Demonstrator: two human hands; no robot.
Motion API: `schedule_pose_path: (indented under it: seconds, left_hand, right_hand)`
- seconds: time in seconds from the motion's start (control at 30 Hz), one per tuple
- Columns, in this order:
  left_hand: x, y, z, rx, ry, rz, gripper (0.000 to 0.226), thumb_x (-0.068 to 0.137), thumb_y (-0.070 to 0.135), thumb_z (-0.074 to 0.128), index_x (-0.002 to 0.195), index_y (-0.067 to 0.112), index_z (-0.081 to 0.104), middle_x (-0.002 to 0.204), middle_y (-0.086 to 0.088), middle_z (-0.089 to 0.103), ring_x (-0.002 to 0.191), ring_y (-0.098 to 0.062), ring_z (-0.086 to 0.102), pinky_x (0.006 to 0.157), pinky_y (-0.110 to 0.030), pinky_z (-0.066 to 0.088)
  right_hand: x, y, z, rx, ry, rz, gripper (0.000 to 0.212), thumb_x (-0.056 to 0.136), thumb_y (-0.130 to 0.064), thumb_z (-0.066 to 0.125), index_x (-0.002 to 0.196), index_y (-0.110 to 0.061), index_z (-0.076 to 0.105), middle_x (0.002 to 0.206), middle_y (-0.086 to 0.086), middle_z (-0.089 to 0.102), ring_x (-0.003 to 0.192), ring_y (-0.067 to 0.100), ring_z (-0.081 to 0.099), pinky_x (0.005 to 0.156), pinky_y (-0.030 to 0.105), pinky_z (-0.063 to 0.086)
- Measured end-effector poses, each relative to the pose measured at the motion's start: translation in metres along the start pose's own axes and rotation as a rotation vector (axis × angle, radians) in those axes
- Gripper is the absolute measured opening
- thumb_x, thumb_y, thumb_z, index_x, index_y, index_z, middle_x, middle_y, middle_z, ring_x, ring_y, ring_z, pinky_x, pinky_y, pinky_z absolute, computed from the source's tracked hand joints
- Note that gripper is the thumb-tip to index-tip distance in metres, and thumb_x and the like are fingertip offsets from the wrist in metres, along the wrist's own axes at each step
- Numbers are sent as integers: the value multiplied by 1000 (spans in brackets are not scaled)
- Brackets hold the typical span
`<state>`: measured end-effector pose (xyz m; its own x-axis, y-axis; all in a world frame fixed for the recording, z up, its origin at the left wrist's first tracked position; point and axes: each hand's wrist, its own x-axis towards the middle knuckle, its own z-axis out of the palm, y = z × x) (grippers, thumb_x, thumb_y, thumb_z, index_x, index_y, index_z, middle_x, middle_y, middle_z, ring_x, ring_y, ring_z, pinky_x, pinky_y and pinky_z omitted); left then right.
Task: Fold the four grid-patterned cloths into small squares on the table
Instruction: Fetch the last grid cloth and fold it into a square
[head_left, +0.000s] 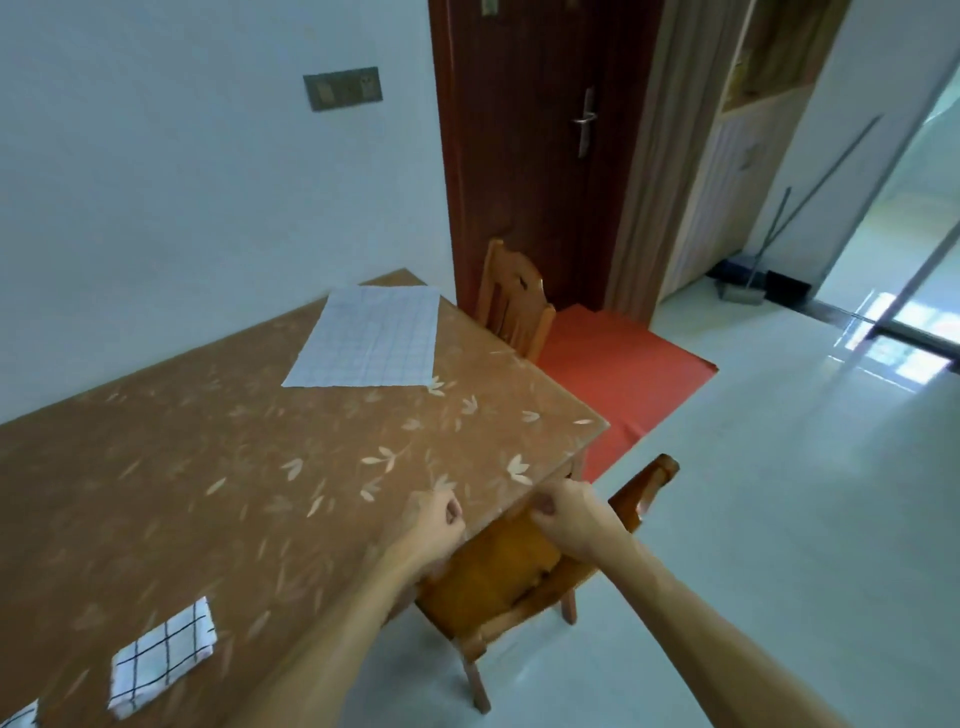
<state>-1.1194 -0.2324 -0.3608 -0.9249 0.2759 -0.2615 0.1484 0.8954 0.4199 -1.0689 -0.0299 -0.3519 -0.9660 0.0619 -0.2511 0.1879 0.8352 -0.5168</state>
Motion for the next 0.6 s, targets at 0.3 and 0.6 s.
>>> schedule_pose_path:
  seconds: [0.3, 0.6]
  left_hand:
    - [43, 132, 22, 62, -108, 175, 18, 94, 28, 57, 108, 25, 69, 109, 2, 71, 93, -16, 64, 72, -27, 46]
    - [136, 226, 57, 25, -142, 276, 22, 94, 21, 56, 109, 19, 71, 119, -2, 69, 102, -18, 65, 81, -26, 51]
  right_hand:
    - [-6, 83, -77, 87, 95, 120, 22, 90, -15, 56, 105, -16, 72, 99, 1, 74, 83, 16, 71, 76, 32, 63]
    - [50, 168, -142, 47, 138, 191, 32, 89, -16, 56, 117, -16, 72, 113, 3, 73, 101, 20, 68, 91, 34, 57]
